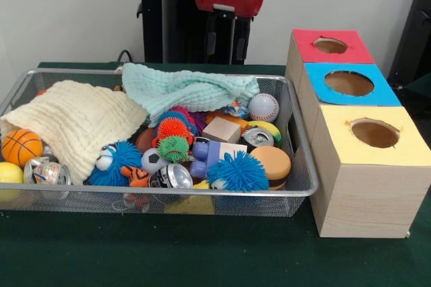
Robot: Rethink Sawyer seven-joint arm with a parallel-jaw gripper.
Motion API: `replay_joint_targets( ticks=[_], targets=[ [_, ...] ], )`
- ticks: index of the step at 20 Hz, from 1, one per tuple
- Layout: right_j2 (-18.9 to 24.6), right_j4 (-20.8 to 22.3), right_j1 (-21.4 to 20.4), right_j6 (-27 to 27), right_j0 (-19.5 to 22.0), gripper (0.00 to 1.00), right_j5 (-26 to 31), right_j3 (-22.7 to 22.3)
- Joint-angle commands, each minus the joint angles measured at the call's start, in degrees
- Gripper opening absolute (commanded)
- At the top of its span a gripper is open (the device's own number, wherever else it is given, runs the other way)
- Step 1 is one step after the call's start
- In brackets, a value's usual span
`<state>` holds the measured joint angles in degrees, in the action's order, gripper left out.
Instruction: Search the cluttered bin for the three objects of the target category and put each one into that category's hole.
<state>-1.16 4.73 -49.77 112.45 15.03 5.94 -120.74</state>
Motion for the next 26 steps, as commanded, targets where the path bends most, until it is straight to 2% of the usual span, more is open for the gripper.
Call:
replay_joint_targets(
  ticks=[1, 5, 13, 21, 26],
  targets=[
    [5.0, 3.51, 4.96, 4.1, 0.97, 1.0, -5.44, 4.45],
    [3.28, 4.25, 7.77, 4.98, -0.1, 1.0, -9.18, 5.94],
    [1.9, 6.77, 12.09, 4.68, 0.77, 1.0, -14.89, 6.74],
    [3.11, 12.07, 15.94, 2.89, 6.13, 1.0, -17.43, 8.94],
    [2.36, 15.0, 18.62, 3.38, 7.99, 1.0, -19.85, 9.27]
  ],
)
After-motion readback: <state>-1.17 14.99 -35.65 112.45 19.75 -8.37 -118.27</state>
